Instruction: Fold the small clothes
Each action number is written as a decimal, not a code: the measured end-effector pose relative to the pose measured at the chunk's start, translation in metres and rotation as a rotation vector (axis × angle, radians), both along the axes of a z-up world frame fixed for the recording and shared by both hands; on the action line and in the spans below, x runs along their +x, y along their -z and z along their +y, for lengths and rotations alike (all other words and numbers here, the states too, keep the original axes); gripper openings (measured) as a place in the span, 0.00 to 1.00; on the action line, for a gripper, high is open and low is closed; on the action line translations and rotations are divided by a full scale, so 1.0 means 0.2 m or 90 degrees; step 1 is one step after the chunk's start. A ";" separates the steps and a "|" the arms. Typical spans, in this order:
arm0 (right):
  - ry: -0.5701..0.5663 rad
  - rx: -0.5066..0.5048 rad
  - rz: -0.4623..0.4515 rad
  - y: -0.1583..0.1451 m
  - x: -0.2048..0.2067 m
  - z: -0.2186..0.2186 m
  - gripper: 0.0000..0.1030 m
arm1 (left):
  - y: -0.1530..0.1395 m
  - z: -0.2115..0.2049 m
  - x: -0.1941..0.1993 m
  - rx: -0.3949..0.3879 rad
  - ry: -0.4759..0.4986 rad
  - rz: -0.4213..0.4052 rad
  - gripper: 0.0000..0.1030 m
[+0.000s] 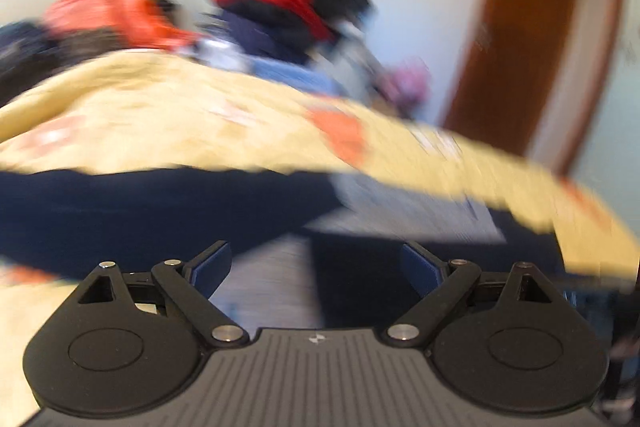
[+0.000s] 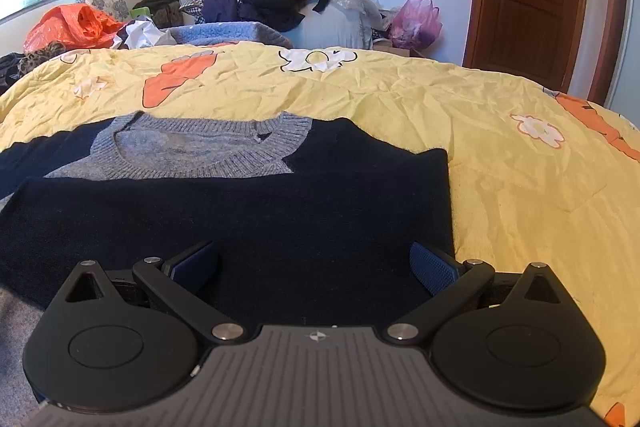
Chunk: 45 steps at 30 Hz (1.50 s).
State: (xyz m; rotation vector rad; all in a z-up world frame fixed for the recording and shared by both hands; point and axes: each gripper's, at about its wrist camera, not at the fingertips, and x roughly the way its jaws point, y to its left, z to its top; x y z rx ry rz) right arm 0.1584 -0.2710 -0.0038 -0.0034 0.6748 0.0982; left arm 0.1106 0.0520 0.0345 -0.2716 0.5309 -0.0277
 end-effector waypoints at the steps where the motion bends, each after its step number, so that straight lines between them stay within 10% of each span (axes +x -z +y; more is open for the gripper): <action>1: 0.000 0.002 -0.001 0.00 0.00 0.00 1.00 | 0.00 0.13 -0.04 -0.028 -0.034 -0.003 0.91; 9: 0.000 0.000 -0.001 0.00 0.00 0.00 1.00 | 0.18 1.30 -0.28 -0.401 -0.429 0.024 0.91; 12: 0.000 -0.003 0.000 0.00 0.00 0.00 1.00 | 0.26 1.50 -0.33 -0.509 -0.460 -0.006 0.91; 16: 0.000 -0.004 0.000 0.00 0.00 0.00 1.00 | 0.27 1.56 -0.27 -0.535 -0.444 -0.012 0.91; 23: 0.000 -0.004 0.000 0.00 0.00 0.00 1.00 | 0.24 1.56 -0.15 -0.436 -0.476 -0.016 0.83; 27: 0.000 -0.002 0.001 0.00 0.00 0.00 1.00 | 0.27 1.57 -0.07 -0.370 -0.496 0.046 0.11; 34: 0.000 -0.001 0.001 0.00 0.00 0.00 1.00 | 0.13 1.44 0.00 -0.226 -0.481 0.046 0.05; 40: 0.000 0.009 -0.001 0.00 0.00 -0.01 1.00 | -0.25 0.64 0.09 -0.027 -0.208 -0.077 0.05; 45: 0.000 0.028 -0.005 -0.01 -0.01 -0.03 1.00 | -0.15 -0.20 0.11 0.066 0.061 -0.038 0.05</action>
